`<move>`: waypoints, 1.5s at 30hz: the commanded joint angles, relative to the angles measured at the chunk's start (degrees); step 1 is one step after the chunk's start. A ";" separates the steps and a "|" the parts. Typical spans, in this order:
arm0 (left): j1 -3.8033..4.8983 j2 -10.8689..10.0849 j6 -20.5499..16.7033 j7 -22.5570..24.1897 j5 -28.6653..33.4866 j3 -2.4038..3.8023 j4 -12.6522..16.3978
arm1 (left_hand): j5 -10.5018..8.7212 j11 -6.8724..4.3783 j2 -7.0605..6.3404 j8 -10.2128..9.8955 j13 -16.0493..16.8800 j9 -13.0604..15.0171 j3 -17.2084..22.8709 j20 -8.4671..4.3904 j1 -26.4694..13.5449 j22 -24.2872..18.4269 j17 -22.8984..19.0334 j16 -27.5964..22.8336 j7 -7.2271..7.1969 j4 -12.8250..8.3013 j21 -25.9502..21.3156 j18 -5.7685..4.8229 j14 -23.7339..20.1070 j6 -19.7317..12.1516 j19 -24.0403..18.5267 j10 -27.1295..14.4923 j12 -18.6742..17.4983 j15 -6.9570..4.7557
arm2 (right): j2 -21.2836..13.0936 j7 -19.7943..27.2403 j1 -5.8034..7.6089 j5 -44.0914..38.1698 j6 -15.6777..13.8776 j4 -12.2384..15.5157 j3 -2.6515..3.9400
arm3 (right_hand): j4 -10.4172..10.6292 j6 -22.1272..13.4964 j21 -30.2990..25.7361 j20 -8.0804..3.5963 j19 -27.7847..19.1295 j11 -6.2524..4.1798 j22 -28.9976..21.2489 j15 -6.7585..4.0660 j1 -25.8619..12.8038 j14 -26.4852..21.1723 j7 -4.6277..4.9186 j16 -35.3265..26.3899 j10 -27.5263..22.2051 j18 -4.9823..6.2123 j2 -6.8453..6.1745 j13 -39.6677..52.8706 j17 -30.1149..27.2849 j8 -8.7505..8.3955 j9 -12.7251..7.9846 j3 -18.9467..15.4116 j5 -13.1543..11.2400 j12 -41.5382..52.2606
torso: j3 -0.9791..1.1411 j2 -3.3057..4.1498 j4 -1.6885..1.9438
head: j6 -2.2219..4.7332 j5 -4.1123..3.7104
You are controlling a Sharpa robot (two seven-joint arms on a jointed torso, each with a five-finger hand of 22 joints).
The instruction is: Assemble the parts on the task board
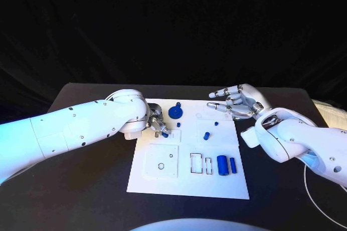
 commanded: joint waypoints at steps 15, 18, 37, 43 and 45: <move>-0.29 0.78 1.41 -0.21 -0.07 -0.31 -0.68 | -0.05 -0.43 0.19 -0.72 1.61 -0.04 -1.11 -0.34 -3.67 7.48 15.07 0.18 -1.36 -1.00 0.49 -0.87 5.92 3.18 2.10 1.42 1.46 -0.38 | -0.13 0.34 -0.01 0.03 0.52 0.12 0.01 | 0.16 0.31 -0.31 0.17 -0.51 0.01 0.14 -0.22 -0.90 3.75 -0.12 -0.43 -0.45 0.88 0.09 2.98 5.67 -0.02 0.08 -0.43 0.17 -0.44 | -0.02 0.00 -0.03 | -0.05 -0.05; -0.29 0.83 1.35 -0.17 -0.09 -0.31 -0.79 | -0.07 -0.49 0.12 -0.85 1.67 -0.04 -2.07 -0.38 -4.64 7.60 15.07 0.18 -1.44 -0.58 0.55 -0.89 5.92 3.60 2.16 1.56 1.50 -0.43 | -0.16 0.41 -0.01 0.09 0.53 0.13 0.01 | 0.22 0.30 -0.34 0.17 -0.53 0.02 0.10 -0.22 -1.02 3.75 -0.13 -0.45 -0.46 0.89 0.06 2.96 5.64 -0.03 0.08 -0.53 0.17 -0.45 | -0.01 0.02 0.02 | -0.03 -0.09; -0.30 0.40 -0.63 -0.11 -0.18 -0.05 -0.80 | -0.38 -0.50 -0.27 -1.66 1.77 0.29 -13.37 -0.45 -9.54 8.00 15.07 0.18 -1.46 3.48 0.64 -0.96 5.92 5.26 2.34 1.97 1.37 -0.45 | 0.02 0.66 -0.01 0.73 0.61 -0.17 0.01 | 0.94 0.27 -0.62 0.14 -0.64 0.00 -0.21 -0.24 -2.42 3.76 -0.18 -0.59 -0.46 0.95 -0.12 2.86 5.57 -0.07 0.09 -1.86 1.01 -0.45 | -0.02 -0.02 0.01 | 0.09 -0.09; -0.29 -0.52 -1.62 -0.05 -0.13 0.27 -0.03 | -0.42 -0.63 0.15 -1.78 2.03 0.61 -18.27 -0.57 -9.57 8.12 15.07 0.18 -1.63 4.92 0.65 -0.98 5.92 5.44 2.39 2.10 1.51 -0.57 | 0.06 0.68 -0.02 0.80 0.61 -0.30 0.01 | 1.00 0.27 -0.63 0.14 -0.64 0.00 -0.22 -0.24 -2.52 3.76 -0.18 -0.59 -0.46 0.95 -0.12 2.85 5.57 -0.07 0.10 -1.95 1.01 -0.46 | -0.06 -0.01 0.01 | 0.17 -0.10; -0.27 -0.86 -1.79 -0.02 0.08 0.54 0.30 | -0.42 -0.65 0.43 -1.83 2.03 0.72 -19.81 -0.61 -9.25 8.04 15.07 0.18 -1.65 5.38 0.58 -0.95 5.92 5.44 2.35 2.08 1.46 -0.61 | 0.08 0.68 -0.02 0.82 0.62 -0.34 0.01 | 1.02 0.27 -0.64 0.14 -0.65 0.00 -0.23 -0.24 -2.56 3.76 -0.18 -0.59 -0.45 0.95 -0.12 2.86 5.58 -0.07 0.10 -1.99 0.98 -0.45 | -0.03 -0.04 0.01 | 0.18 -0.07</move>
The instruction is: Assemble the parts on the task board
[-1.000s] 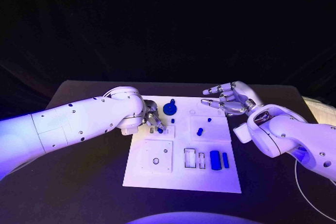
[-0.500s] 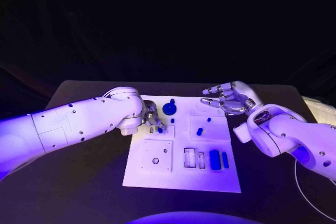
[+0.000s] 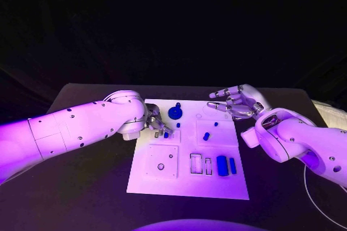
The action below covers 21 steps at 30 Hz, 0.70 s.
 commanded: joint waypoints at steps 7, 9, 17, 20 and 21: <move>0.83 -1.45 -0.93 0.12 2.60 1.56 1.86 | -0.15 0.00 1.17 -0.49 -0.61 0.39 -4.24 -0.45 1.22 7.52 15.09 0.18 0.06 1.10 -0.30 -0.81 6.13 0.12 2.28 -0.18 -0.39 -0.43 | 0.14 0.58 -0.04 0.22 0.61 -0.24 0.01 | 0.11 0.27 -0.42 -0.08 -0.45 0.00 -0.09 -0.24 -0.80 3.77 -0.18 -0.27 -0.45 0.96 0.04 2.87 5.57 -0.07 0.07 -0.45 0.27 -0.21 | 0.00 0.02 -0.06 | 0.33 0.09; 1.45 -1.87 -0.34 0.10 3.84 2.13 2.05 | -0.11 0.07 1.36 -0.59 -1.19 0.50 -5.12 -0.44 1.80 7.25 15.09 0.18 0.17 1.23 -0.51 -0.74 6.13 -0.27 2.13 -0.60 -0.98 -0.40 | 0.16 0.59 -0.04 0.25 0.61 -0.32 0.01 | 0.11 0.27 -0.42 -0.08 -0.45 0.00 -0.09 -0.24 -0.80 3.77 -0.18 -0.27 -0.45 0.96 0.04 2.87 5.57 -0.07 0.07 -0.45 0.27 -0.21 | 0.00 0.06 -0.05 | 0.47 0.02; 6.57 -1.55 7.16 -0.26 2.66 2.92 -2.74 | 0.05 1.87 2.19 -4.39 -6.76 -1.46 -9.79 0.73 5.77 4.08 15.09 0.18 2.33 1.66 -2.99 0.01 6.13 -4.70 0.39 -4.89 -6.46 1.00 | 0.21 0.51 -0.05 0.31 0.62 -0.59 0.00 | 0.11 0.27 -0.42 -0.08 -0.45 0.00 -0.09 -0.24 -0.80 3.77 -0.18 -0.27 -0.45 0.96 0.04 2.87 5.57 -0.07 0.07 -0.45 0.27 -0.21 | 0.06 -0.06 0.21 | 0.78 -0.05; 7.55 -0.34 8.80 -0.23 1.77 2.86 -6.16 | 0.13 2.24 2.55 -5.49 -7.09 -2.49 -11.12 1.11 7.11 3.94 15.09 0.18 2.71 1.86 -3.19 0.06 6.13 -4.87 0.30 -5.21 -6.66 1.34 | 0.26 0.48 -0.05 0.32 0.60 -0.64 0.00 | 0.11 0.27 -0.42 -0.08 -0.45 0.00 -0.09 -0.24 -0.80 3.77 -0.18 -0.27 -0.45 0.96 0.04 2.87 5.57 -0.07 0.07 -0.45 0.27 -0.21 | 0.03 0.02 0.06 | 0.93 0.16; 7.74 0.18 9.07 -0.20 1.60 2.79 -7.32 | 0.17 2.31 2.78 -5.75 -7.08 -2.74 -11.36 1.18 7.41 3.98 15.09 0.18 2.78 1.94 -3.18 0.06 6.13 -4.91 0.33 -5.21 -6.61 1.39 | 0.30 0.49 -0.05 0.32 0.61 -0.66 0.00 | 0.11 0.27 -0.42 -0.08 -0.45 0.00 -0.09 -0.24 -0.80 3.77 -0.18 -0.27 -0.45 0.96 0.04 2.87 5.57 -0.07 0.07 -0.45 0.27 -0.21 | -0.01 0.04 0.06 | 0.92 0.11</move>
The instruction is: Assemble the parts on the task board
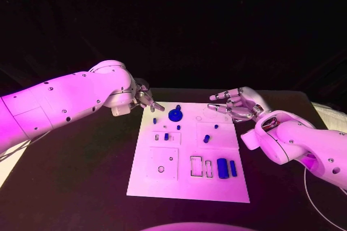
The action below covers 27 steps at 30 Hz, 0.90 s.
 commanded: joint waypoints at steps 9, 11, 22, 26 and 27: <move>0.50 5.76 6.43 0.22 -1.55 -1.56 -10.96 | 0.22 0.16 0.80 -0.57 0.43 -0.93 -1.44 0.61 1.59 4.45 15.10 0.18 0.26 0.40 0.01 -0.03 6.03 0.66 0.32 -0.05 0.58 0.44 | 0.51 0.52 -0.05 -0.01 0.75 -0.25 0.00 | 0.01 0.27 -0.20 -0.08 -0.42 -0.01 -0.05 -0.24 -0.67 3.78 -0.19 -0.26 -0.43 0.95 -0.13 2.91 5.62 -0.07 0.09 -0.41 0.18 -0.18 | -0.09 0.21 -0.17 | 0.23 0.55; 0.35 6.53 6.97 0.23 -1.56 -1.78 -12.34 | 0.22 0.10 1.02 -0.46 0.54 -0.97 -1.71 0.60 1.77 4.57 15.10 0.18 0.18 0.53 0.08 -0.05 6.03 0.98 0.39 0.04 0.74 0.41 | 0.57 0.53 -0.06 -0.01 0.77 -0.28 0.00 | 0.01 0.27 -0.20 -0.08 -0.42 -0.01 -0.05 -0.24 -0.66 3.77 -0.19 -0.27 -0.43 0.95 -0.11 2.92 5.59 -0.07 0.09 -0.41 0.19 -0.18 | -0.09 0.21 -0.17 | 0.12 0.51; -1.24 9.03 8.23 0.52 -0.02 -2.25 -16.69 | 0.13 -0.11 1.75 0.00 0.82 -0.90 -2.67 0.51 1.99 4.89 15.10 0.18 -0.09 1.10 0.28 -0.12 6.03 1.80 0.58 0.29 1.17 0.25 | 0.84 0.57 -0.07 -0.01 0.86 -0.33 0.00 | 0.01 0.27 -0.20 -0.08 -0.42 -0.01 -0.05 -0.24 -0.66 3.77 -0.19 -0.27 -0.43 0.95 -0.11 2.92 5.59 -0.07 0.09 -0.41 0.19 -0.18 | -0.06 0.19 -0.15 | -0.14 0.70; -1.62 9.52 9.22 0.51 1.25 -2.38 -17.27 | 0.12 -0.14 1.87 0.06 0.89 -0.88 -2.83 0.49 1.97 4.97 15.10 0.18 -0.12 1.20 0.33 -0.14 6.03 1.89 0.63 0.35 1.27 0.23 | 0.92 0.58 -0.07 0.00 0.88 -0.35 0.00 | 0.01 0.27 -0.20 -0.08 -0.42 -0.01 -0.05 -0.24 -0.66 3.77 -0.19 -0.27 -0.43 0.95 -0.11 2.92 5.59 -0.07 0.09 -0.41 0.19 -0.18 | -0.03 0.14 -0.21 | -0.22 0.87; -1.76 9.65 9.36 0.52 1.47 -2.43 -17.42 | 0.12 -0.16 1.95 0.09 0.87 -0.87 -2.88 0.48 2.00 5.00 15.10 0.18 -0.14 1.23 0.36 -0.15 6.03 1.94 0.65 0.35 1.26 0.21 | 0.94 0.58 -0.07 0.00 0.88 -0.36 0.00 | 0.01 0.27 -0.20 -0.08 -0.42 -0.01 -0.05 -0.24 -0.66 3.77 -0.19 -0.27 -0.43 0.95 -0.11 2.92 5.59 -0.07 0.09 -0.41 0.19 -0.18 | -0.03 0.15 -0.21 | -0.26 0.85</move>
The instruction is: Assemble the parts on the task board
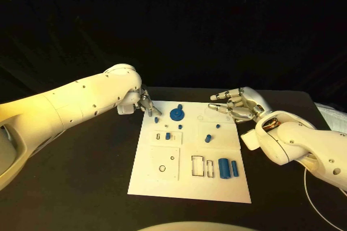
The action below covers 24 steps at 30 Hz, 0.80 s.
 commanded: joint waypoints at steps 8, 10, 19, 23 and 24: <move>-0.74 0.76 2.34 0.68 2.44 -0.16 -0.78 | 0.16 -0.24 0.85 0.50 0.03 0.10 -0.47 0.20 0.58 5.07 15.06 0.18 -0.12 0.06 0.39 -0.16 6.03 0.69 0.87 0.38 0.20 0.02 | 0.12 0.54 -0.05 -0.12 0.85 -0.04 0.00 | 0.01 0.26 -0.20 -0.09 -0.40 -0.02 -0.03 -0.25 -0.40 3.80 -0.20 -0.22 -0.39 0.94 0.25 2.97 5.71 -0.08 0.06 -0.43 0.30 -0.10 | 0.05 -0.07 0.03 | -0.29 -0.03; -0.77 0.79 2.28 0.73 2.47 -0.17 -0.81 | 0.17 -0.25 0.93 0.51 0.01 0.10 -0.50 0.19 0.66 5.03 15.06 0.18 -0.13 0.05 0.36 -0.15 6.03 0.70 0.85 0.37 0.19 0.01 | 0.13 0.53 -0.05 -0.12 0.86 -0.05 0.00 | 0.01 0.26 -0.20 -0.09 -0.40 -0.02 -0.03 -0.25 -0.40 3.80 -0.20 -0.22 -0.39 0.94 0.25 2.97 5.71 -0.08 0.06 -0.43 0.30 -0.10 | 0.07 -0.06 0.03 | -0.30 -0.01; -0.83 0.94 2.07 1.14 2.51 -0.18 -0.75 | 0.27 -0.37 2.21 0.66 -0.02 0.17 -0.61 0.05 2.32 5.13 15.06 0.18 -0.25 -0.35 0.38 -0.17 6.03 0.77 0.89 0.41 0.29 -0.12 | 0.29 0.55 -0.06 -0.12 0.99 -0.18 0.00 | 0.01 0.26 -0.20 -0.09 -0.40 -0.02 -0.03 -0.25 -0.40 3.80 -0.20 -0.22 -0.39 0.94 0.25 2.97 5.71 -0.08 0.06 -0.43 0.30 -0.10 | 0.06 -0.07 0.01 | -0.47 0.00; -0.84 1.02 1.11 1.41 2.59 -0.18 -0.73 | 0.36 -0.47 3.53 0.76 -0.03 0.22 -0.09 -0.02 3.89 5.15 15.06 0.18 -0.35 -0.82 0.35 -0.17 6.03 0.75 0.89 0.44 0.35 -0.20 | 0.36 0.54 -0.08 -0.11 1.06 -0.24 0.00 | 0.01 0.26 -0.20 -0.09 -0.39 -0.02 -0.02 -0.25 -0.37 3.81 -0.20 -0.21 -0.37 0.94 0.31 2.99 5.74 -0.08 0.06 -0.45 0.34 -0.06 | 0.05 -0.07 0.00 | -0.46 -0.02; -0.84 1.03 0.97 1.45 2.62 -0.18 -0.73 | 0.39 -0.52 4.04 0.78 -0.05 0.23 0.25 -0.06 4.51 5.16 15.06 0.18 -0.41 -1.02 0.35 -0.17 6.03 0.72 0.89 0.43 0.35 -0.24 | 0.37 0.54 -0.08 -0.11 1.07 -0.26 0.00 | 0.01 0.26 -0.20 -0.09 -0.39 -0.02 -0.02 -0.25 -0.37 3.81 -0.20 -0.21 -0.37 0.94 0.31 2.99 5.74 -0.08 0.06 -0.45 0.34 -0.06 | 0.04 -0.08 -0.01 | -0.46 -0.03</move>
